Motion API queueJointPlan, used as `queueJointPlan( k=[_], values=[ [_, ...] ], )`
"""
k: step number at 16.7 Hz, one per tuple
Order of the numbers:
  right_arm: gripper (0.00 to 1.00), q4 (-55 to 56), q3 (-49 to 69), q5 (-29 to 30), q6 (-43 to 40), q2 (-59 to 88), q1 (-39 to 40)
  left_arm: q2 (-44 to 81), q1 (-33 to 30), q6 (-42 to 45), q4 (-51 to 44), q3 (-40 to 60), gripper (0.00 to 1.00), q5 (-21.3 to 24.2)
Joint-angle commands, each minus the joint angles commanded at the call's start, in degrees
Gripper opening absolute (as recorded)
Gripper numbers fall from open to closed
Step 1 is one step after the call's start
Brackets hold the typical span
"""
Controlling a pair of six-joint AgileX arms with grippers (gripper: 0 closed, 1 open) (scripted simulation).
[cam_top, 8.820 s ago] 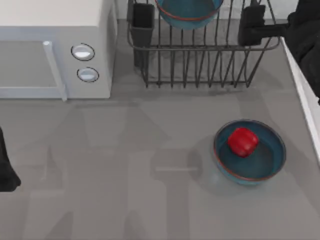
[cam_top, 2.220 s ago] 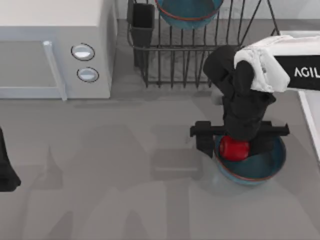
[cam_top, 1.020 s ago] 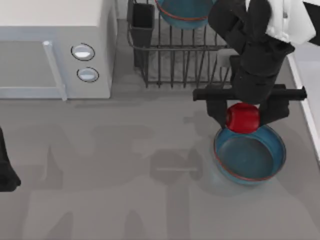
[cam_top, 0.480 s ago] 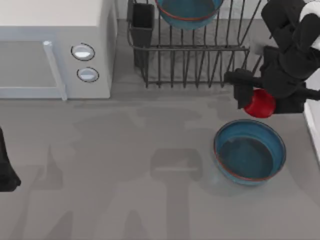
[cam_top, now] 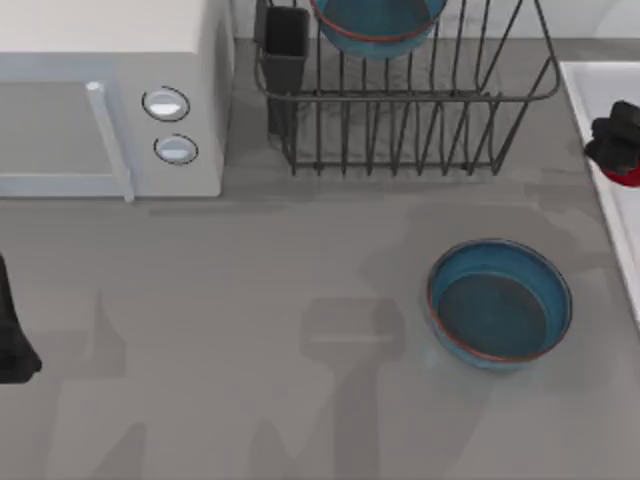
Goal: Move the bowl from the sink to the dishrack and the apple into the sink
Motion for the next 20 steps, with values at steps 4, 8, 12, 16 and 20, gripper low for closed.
queueJointPlan(
  k=[4, 8, 12, 16, 20],
  values=[
    [0.0, 21.9, -10.5, -4.8, -5.5, -5.0, -10.9, 0.0, 0.0, 0.0, 0.0, 0.0, 1.0, 0.0],
    [0.0, 41.2, -18.4, -8.3, -10.6, -10.0, -20.3, 0.0, 0.0, 0.0, 0.0, 0.0, 1.0, 0.0],
    [0.0, 54.1, -22.9, -10.4, -14.2, -13.9, -26.7, 0.0, 0.0, 0.0, 0.0, 0.0, 1.0, 0.0],
    [0.0, 57.9, -24.1, -11.0, -15.4, -15.3, -28.7, 0.0, 0.0, 0.0, 0.0, 0.0, 1.0, 0.0],
    [0.0, 57.7, -23.9, -11.0, -15.3, -15.0, -28.5, 0.0, 0.0, 0.0, 0.0, 0.0, 1.0, 0.0]
  ],
)
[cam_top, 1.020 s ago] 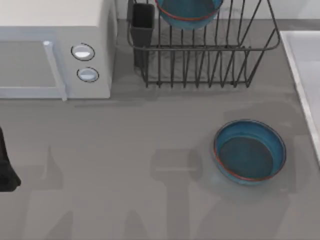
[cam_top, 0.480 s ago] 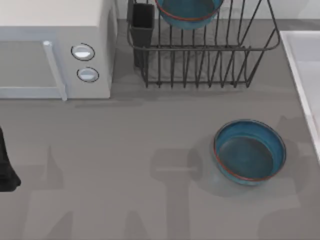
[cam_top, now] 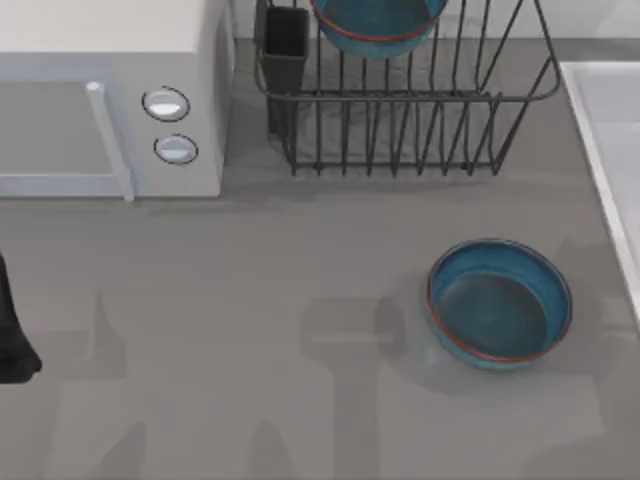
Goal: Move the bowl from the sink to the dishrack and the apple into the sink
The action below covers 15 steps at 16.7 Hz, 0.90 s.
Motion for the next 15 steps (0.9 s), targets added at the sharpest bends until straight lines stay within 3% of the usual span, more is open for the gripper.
queueJointPlan(
  k=[5, 15],
  values=[
    [0.0, 6.6, -0.7, -0.3, 0.0, 6.5, -0.2, 0.0, 0.0, 0.0, 0.0, 0.0, 1.0, 0.0],
    [0.0, 43.8, -5.5, 0.2, -0.3, 37.5, -0.4, 0.0, 0.0, 0.0, 0.0, 0.0, 1.0, 0.0]
  ],
)
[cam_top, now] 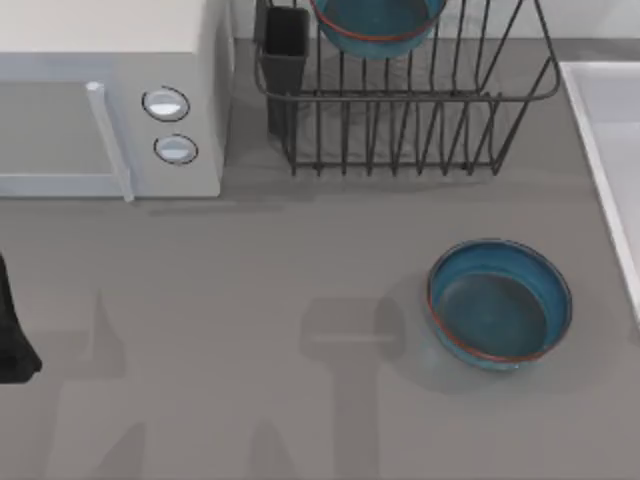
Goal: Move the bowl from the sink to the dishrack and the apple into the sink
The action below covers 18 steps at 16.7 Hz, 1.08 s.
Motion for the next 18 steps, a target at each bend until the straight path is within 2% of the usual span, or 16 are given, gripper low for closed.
queueJointPlan(
  k=[7, 18],
  values=[
    [0.0, 3.8, -0.8, 0.3, 0.0, 3.7, 0.1, 0.0, 0.0, 0.0, 0.0, 0.0, 1.0, 0.0],
    [0.83, 3.8, -0.8, 0.3, 0.0, 3.7, 0.1, 0.0, 0.0, 0.0, 0.0, 0.0, 1.0, 0.0]
  ],
)
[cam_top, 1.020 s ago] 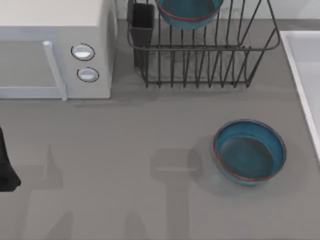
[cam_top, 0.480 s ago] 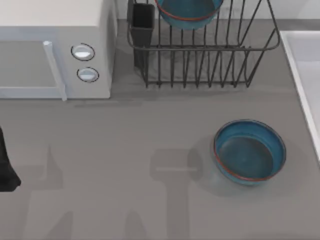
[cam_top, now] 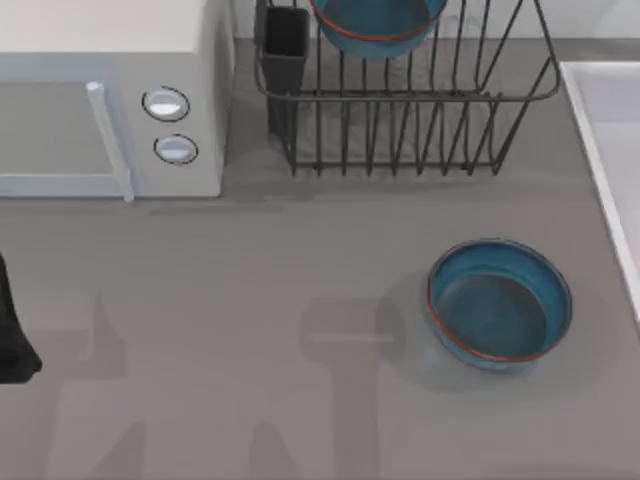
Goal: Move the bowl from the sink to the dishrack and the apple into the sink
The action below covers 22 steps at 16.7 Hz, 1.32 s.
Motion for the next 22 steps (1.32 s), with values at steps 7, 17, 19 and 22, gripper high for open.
queueJointPlan(
  k=[7, 17, 19, 22],
  values=[
    [1.0, 0.0, 0.0, 0.0, 0.0, 0.0, 0.0, 0.0, 0.0, 0.0, 0.0, 0.0, 1.0, 0.0],
    [1.0, -7.6, -2.6, 2.2, 0.2, -7.4, 2.0, 0.0, 0.0, 0.0, 0.0, 0.0, 1.0, 0.0],
    [1.0, -13.7, -4.5, 3.9, 0.2, -14.4, 3.7, 0.0, 0.0, 0.0, 0.0, 0.0, 1.0, 0.0],
    [1.0, -24.6, -7.4, 7.1, 0.1, -29.3, 7.0, 0.0, 0.0, 0.0, 0.0, 0.0, 1.0, 0.0]
  ],
)
